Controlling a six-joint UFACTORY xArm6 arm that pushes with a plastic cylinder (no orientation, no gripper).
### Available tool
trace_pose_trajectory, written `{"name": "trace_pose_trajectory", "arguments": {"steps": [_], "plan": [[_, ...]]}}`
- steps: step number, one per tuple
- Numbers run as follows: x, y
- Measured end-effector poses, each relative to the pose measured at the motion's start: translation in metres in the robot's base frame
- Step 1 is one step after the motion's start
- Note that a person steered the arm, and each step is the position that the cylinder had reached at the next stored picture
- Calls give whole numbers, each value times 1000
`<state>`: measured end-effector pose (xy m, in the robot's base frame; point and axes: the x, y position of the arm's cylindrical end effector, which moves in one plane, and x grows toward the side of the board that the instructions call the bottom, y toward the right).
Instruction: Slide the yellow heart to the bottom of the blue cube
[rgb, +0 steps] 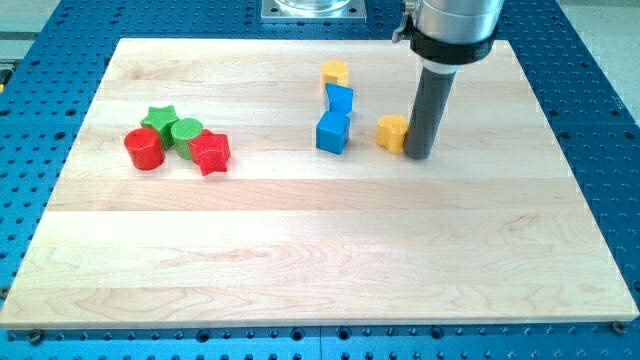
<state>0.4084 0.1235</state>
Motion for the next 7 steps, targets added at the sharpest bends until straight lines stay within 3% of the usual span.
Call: {"name": "trace_pose_trajectory", "arguments": {"steps": [2,3,4,7], "plan": [[-53,17],[-38,-20],[8,-52],[51,-71]]}}
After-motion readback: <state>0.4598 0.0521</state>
